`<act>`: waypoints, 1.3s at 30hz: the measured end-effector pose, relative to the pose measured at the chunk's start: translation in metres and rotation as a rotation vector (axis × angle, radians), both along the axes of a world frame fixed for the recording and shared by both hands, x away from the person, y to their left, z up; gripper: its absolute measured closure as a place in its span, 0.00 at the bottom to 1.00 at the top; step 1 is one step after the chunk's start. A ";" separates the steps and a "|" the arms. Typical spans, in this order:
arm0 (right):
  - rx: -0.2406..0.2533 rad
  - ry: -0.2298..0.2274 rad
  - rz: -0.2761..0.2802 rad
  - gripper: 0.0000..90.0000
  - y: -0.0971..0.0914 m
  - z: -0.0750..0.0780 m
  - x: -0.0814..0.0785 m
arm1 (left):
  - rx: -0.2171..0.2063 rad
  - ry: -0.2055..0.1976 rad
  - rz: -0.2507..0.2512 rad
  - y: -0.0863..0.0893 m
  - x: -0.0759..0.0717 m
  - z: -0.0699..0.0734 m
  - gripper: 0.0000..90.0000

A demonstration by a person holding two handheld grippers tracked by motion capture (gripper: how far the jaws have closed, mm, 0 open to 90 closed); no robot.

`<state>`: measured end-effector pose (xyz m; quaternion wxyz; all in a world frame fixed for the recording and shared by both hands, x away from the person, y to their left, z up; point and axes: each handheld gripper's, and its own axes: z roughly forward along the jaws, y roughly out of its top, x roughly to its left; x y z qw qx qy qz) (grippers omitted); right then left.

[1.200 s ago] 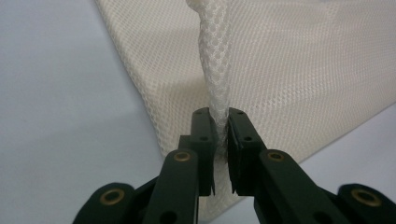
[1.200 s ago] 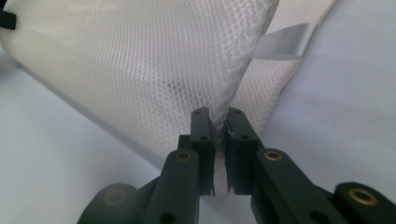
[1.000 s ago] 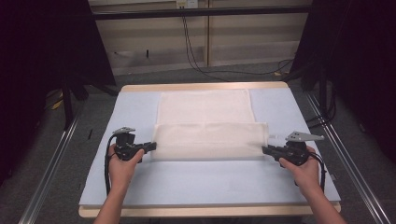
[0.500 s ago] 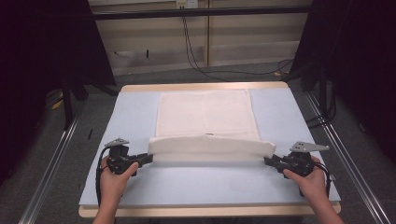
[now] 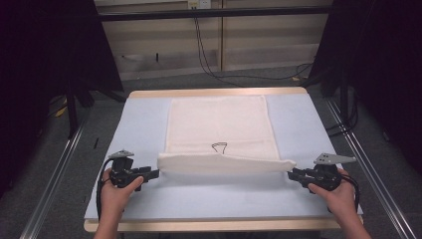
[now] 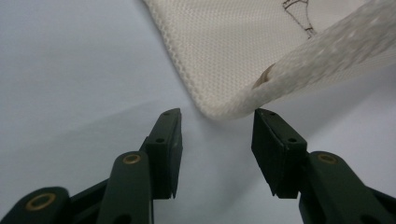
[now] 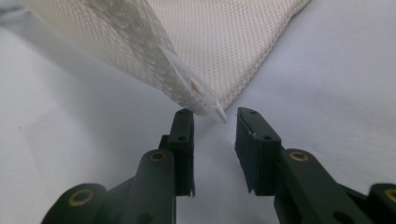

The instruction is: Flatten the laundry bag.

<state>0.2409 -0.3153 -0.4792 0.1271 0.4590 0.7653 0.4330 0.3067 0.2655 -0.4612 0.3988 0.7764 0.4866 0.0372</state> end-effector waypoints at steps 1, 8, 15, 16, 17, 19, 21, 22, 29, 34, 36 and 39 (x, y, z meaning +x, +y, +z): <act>0.000 -0.001 -0.005 0.76 0.000 0.000 0.000 | 0.017 -0.014 0.014 0.002 0.000 0.001 0.59; -0.031 -0.009 -0.017 0.80 -0.008 0.003 -0.005 | 0.005 0.013 0.015 0.002 0.003 -0.003 0.59; 0.006 -0.029 -0.067 0.80 -0.012 0.006 -0.007 | 0.009 0.018 -0.007 -0.010 0.004 -0.004 0.54; 0.006 -0.028 -0.061 0.79 -0.010 0.006 -0.006 | 0.002 0.022 -0.006 -0.011 0.003 -0.004 0.53; 0.008 -0.024 -0.060 0.78 -0.007 0.006 -0.006 | -0.009 0.026 0.001 -0.012 0.003 -0.004 0.53; 0.012 -0.026 -0.053 0.74 0.000 0.006 -0.005 | -0.005 0.023 -0.003 -0.013 0.003 -0.005 0.51; 0.019 -0.026 -0.055 0.73 0.002 0.007 -0.005 | -0.022 0.035 -0.008 -0.016 0.004 -0.007 0.51; 0.033 -0.014 -0.065 0.71 0.005 0.006 -0.005 | -0.029 0.042 -0.017 -0.018 0.004 -0.008 0.51; 0.026 0.034 -0.042 0.76 0.016 -0.003 0.000 | 0.027 0.058 -0.021 -0.039 0.002 -0.012 0.60; 0.005 0.044 -0.029 0.83 0.022 -0.005 0.001 | 0.035 0.083 0.010 -0.039 0.003 -0.011 0.70; -0.002 0.042 -0.029 0.91 0.024 -0.004 0.001 | 0.042 0.095 0.007 -0.040 0.003 -0.010 0.78; 0.012 0.049 -0.028 0.99 0.024 -0.004 0.002 | 0.045 0.098 0.008 -0.041 0.004 -0.011 0.90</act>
